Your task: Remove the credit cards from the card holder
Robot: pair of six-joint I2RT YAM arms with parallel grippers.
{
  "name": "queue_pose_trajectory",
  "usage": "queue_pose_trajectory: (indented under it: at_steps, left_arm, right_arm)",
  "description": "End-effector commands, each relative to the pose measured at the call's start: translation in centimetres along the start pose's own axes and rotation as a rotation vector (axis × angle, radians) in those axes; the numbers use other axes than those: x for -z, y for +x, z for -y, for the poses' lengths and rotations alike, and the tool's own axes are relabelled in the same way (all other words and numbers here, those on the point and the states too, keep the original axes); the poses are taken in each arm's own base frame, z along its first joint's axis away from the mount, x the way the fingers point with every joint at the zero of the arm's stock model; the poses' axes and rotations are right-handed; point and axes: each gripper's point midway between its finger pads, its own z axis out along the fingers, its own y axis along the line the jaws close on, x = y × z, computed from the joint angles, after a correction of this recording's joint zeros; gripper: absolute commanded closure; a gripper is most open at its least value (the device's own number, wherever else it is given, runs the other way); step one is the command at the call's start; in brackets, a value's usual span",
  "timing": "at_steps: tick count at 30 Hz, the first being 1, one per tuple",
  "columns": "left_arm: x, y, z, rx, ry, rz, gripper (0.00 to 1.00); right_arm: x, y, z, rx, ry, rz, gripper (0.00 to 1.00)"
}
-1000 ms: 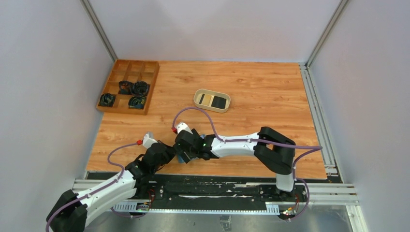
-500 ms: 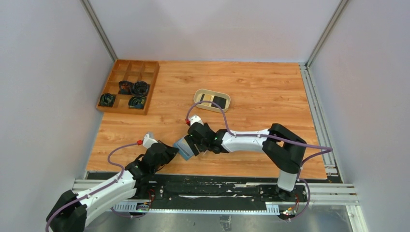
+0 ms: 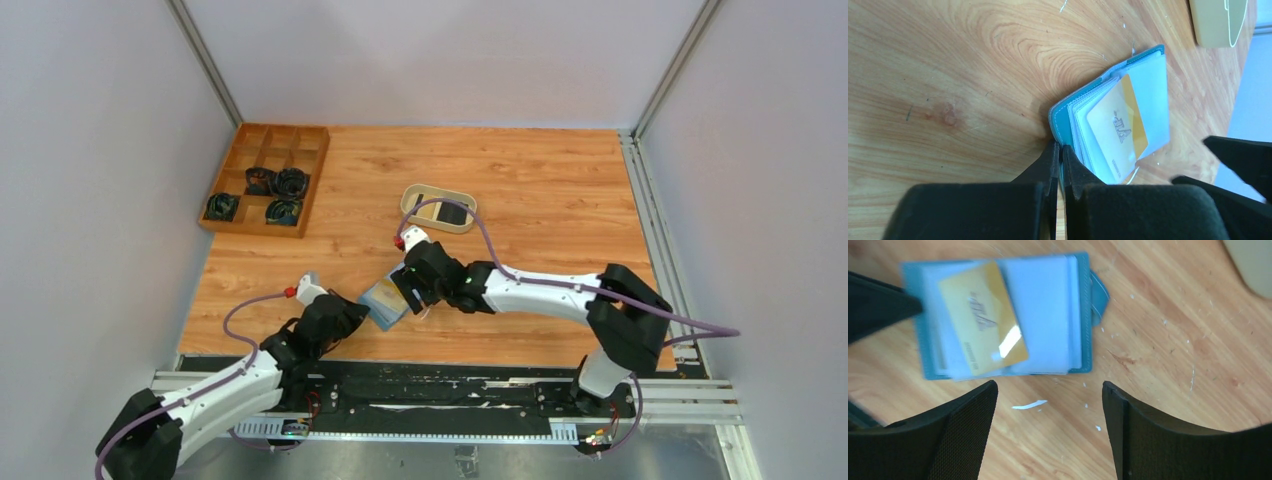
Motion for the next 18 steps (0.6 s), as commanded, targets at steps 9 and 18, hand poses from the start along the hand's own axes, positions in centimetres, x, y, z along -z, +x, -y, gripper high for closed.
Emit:
queue_pose_trajectory:
  at_steps: [9,18]
  left_arm:
    - [-0.3,0.9,-0.6,-0.309,-0.074,-0.104,1.0]
    - [-0.2,1.4,-1.3,-0.318,-0.088,-0.124,1.0]
  right_arm:
    - [2.4,-4.2,-5.0,-0.145,-0.674,0.059,0.25]
    - [-1.4,-1.5,-4.9,-0.242,-0.699,-0.014,0.36]
